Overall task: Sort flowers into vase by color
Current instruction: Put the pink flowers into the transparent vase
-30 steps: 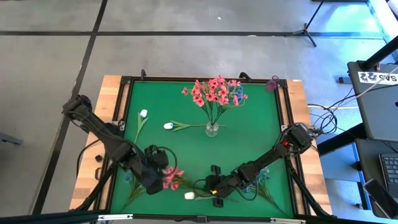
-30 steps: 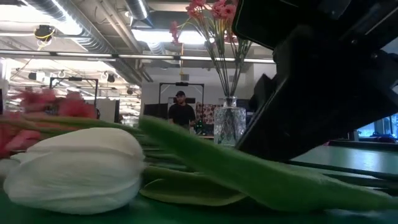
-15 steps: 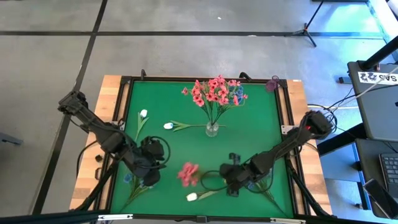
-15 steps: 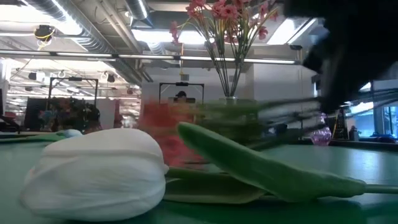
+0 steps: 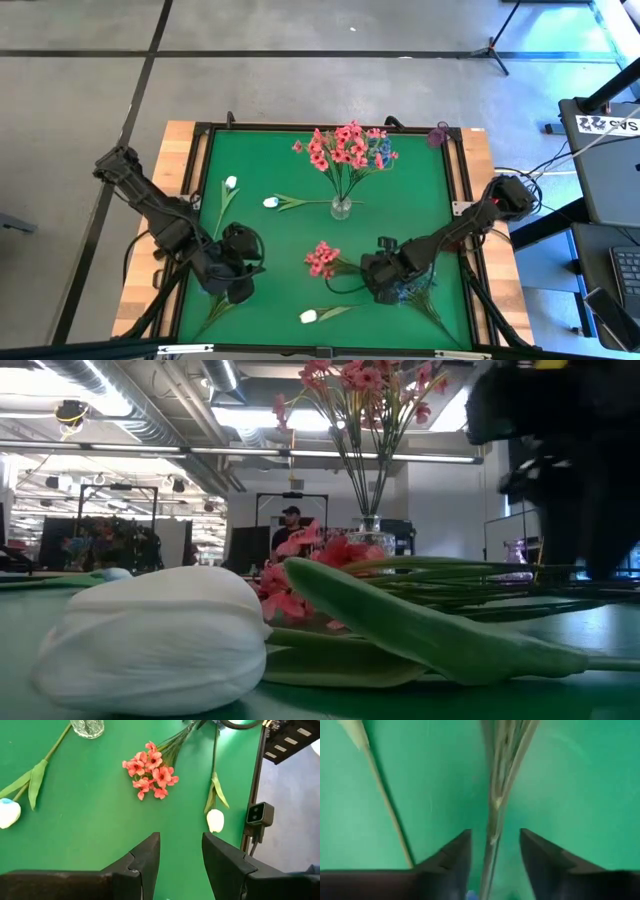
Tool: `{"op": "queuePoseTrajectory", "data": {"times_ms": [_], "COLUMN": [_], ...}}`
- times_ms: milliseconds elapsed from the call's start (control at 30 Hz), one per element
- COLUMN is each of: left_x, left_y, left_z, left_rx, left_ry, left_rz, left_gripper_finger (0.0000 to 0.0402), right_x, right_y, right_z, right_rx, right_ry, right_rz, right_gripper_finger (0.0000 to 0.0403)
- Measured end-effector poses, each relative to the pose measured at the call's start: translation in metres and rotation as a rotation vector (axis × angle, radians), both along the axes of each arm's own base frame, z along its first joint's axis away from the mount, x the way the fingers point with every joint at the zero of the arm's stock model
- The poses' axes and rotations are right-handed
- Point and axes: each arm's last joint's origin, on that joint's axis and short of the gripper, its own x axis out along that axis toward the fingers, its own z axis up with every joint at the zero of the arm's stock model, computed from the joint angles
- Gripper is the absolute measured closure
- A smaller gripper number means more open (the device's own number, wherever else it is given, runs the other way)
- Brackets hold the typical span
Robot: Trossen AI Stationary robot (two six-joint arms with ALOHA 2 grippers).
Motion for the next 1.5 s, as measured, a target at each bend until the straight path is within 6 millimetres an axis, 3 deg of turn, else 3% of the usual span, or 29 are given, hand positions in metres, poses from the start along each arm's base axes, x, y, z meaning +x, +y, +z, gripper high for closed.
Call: {"op": "queuePoseTrajectory", "data": {"times_ms": [233,500,633,867,1000,1133,1200,1300,1500], "left_x": [-0.002,-0.002,-0.003,-0.003,-0.002,-0.002,-0.004,-0.010,-0.023], "left_y": [-0.002,-0.001,0.000,0.000,0.001,0.002,0.001,0.000,0.007], "left_z": [0.001,0.001,0.001,0.001,0.002,0.002,0.003,0.008,0.021], "left_rx": [0.041,0.083,0.089,0.113,0.146,0.157,0.148,0.132,0.142], "left_ry": [-0.040,-0.064,-0.061,-0.068,-0.092,-0.102,-0.100,-0.116,-0.180], "left_rz": [0.023,0.048,0.046,0.048,0.064,0.074,0.064,0.046,0.043], "left_gripper_finger": [0.0260,0.0260,0.0260,0.0260,0.0260,0.0260,0.0260,0.0260,0.0260], "right_x": [0.021,0.056,0.062,0.065,0.066,0.067,0.069,0.076,0.075], "right_y": [-0.014,-0.025,-0.022,-0.021,-0.021,-0.019,-0.017,-0.014,-0.016], "right_z": [0.003,-0.021,-0.039,-0.041,-0.040,-0.038,-0.030,-0.002,0.096], "right_rx": [-0.030,-0.003,-0.019,-0.026,-0.026,0.008,0.047,0.094,0.079], "right_ry": [-0.145,-0.262,-0.259,-0.283,-0.285,-0.308,-0.352,-0.474,-0.870], "right_rz": [0.015,0.065,0.091,0.083,0.109,0.118,0.127,0.123,0.154], "right_gripper_finger": [0.0115,0.0119,0.0142,0.0211,0.0271,0.0359,0.0387,0.0380,0.0393]}}
